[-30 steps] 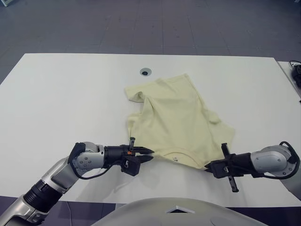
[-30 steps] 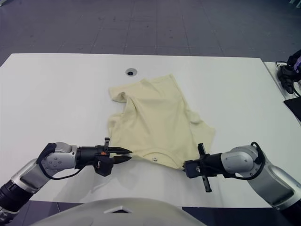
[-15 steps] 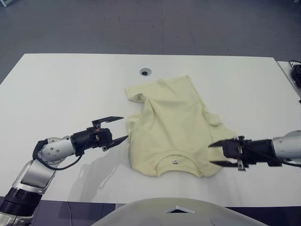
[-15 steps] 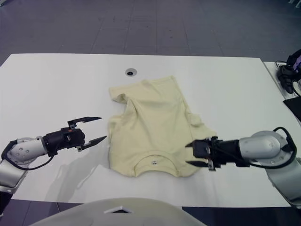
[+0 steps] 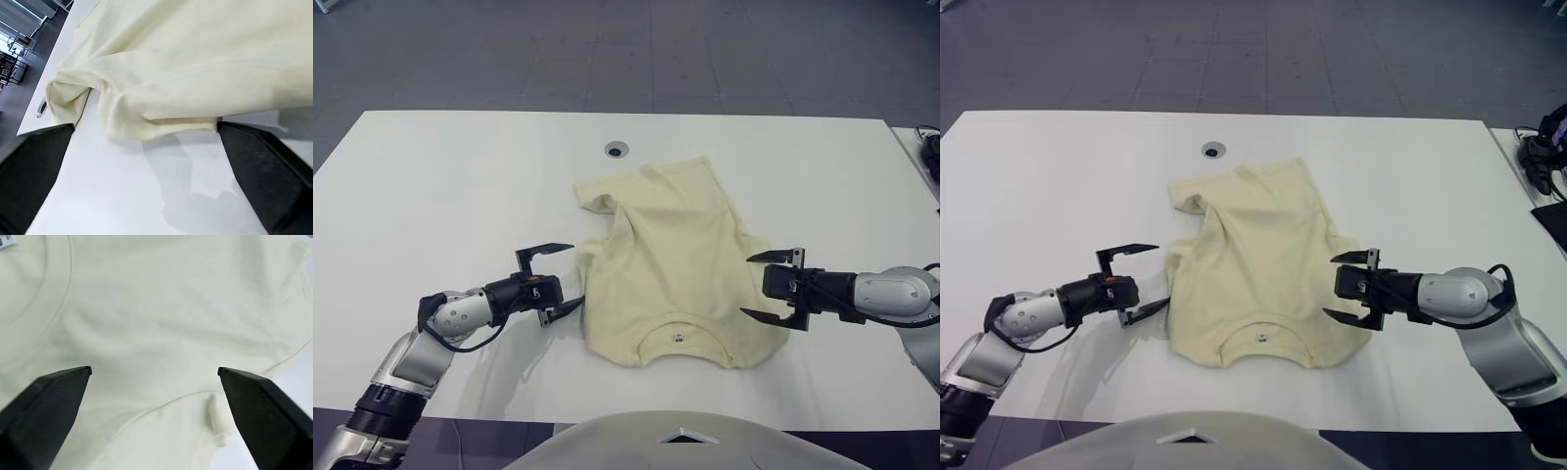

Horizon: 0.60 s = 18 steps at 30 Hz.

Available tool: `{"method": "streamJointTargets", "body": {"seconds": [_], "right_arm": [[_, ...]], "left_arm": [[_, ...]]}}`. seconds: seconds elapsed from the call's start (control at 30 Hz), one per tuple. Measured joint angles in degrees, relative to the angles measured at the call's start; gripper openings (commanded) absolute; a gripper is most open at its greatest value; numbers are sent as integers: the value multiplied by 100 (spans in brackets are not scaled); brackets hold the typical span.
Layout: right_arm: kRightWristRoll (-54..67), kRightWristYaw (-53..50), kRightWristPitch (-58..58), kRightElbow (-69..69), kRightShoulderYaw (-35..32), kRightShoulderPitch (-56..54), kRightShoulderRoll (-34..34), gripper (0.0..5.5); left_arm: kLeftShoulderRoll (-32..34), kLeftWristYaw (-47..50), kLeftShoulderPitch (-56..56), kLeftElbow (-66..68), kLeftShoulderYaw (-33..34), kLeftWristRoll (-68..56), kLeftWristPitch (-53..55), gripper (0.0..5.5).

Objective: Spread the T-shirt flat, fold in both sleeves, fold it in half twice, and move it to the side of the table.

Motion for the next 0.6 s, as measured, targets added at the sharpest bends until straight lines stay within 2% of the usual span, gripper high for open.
{"method": "streamJointTargets", "body": {"seconds": [0.33, 0.6], "right_arm": [[-257, -230, -304, 668, -53, -20, 140, 538], [-314, -265, -341, 755, -53, -16, 219, 538]], "left_arm": [[-29, -248, 28, -140, 6, -355, 83, 540], [-216, -96, -331, 230, -62, -51, 109, 540]]}}
